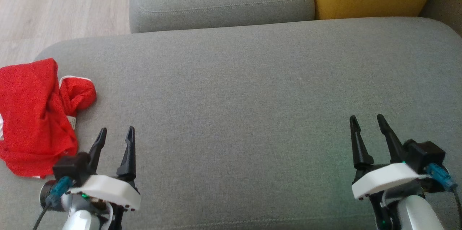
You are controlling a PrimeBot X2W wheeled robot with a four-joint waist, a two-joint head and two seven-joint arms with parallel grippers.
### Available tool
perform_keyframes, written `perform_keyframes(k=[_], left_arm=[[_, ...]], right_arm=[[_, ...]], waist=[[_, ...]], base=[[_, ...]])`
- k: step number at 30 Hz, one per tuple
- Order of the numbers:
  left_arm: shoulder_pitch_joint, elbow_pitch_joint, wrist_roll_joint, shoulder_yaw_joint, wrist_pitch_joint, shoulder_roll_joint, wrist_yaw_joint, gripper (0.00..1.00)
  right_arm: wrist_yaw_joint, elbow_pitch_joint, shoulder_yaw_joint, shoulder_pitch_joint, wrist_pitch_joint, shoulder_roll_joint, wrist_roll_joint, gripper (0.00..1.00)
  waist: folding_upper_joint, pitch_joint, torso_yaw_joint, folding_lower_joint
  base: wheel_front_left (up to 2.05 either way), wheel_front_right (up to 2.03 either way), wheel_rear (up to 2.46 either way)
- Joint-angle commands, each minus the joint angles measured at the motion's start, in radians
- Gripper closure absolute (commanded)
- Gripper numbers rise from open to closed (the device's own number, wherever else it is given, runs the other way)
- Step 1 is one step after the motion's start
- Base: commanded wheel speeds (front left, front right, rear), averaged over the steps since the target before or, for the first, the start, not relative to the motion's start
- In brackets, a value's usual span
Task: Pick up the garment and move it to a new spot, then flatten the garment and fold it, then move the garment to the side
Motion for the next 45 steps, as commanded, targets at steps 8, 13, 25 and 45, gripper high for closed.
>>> perform_keyframes(k=[8,13,25,45], left_arm=[[-0.03,-0.016,0.093,0.026,-0.038,0.032,0.015,0.0],[-0.027,-0.006,0.128,0.03,-0.053,0.03,0.016,0.0],[-0.031,0.017,0.156,0.041,-0.069,0.026,0.013,0.0],[-0.046,0.028,0.135,0.057,-0.069,0.017,0.011,0.0]], right_arm=[[-0.001,-0.041,0.039,-0.039,-0.021,0.003,-0.093,0.0],[-0.001,-0.046,0.044,-0.036,-0.022,0.006,-0.126,0.0],[-0.001,-0.045,0.045,-0.037,-0.027,0.01,-0.12,0.0],[-0.001,-0.055,0.034,-0.03,-0.024,0.013,-0.12,0.0]], waist=[[0.0,-0.005,-0.001,0.0],[0.0,-0.006,-0.001,0.0],[0.0,-0.007,0.001,0.0],[0.0,-0.001,0.058,0.0]], base=[[0.0,0.0,0.0],[0.0,0.0,0.0],[0.0,0.0,0.0],[0.0,0.0,0.0]])
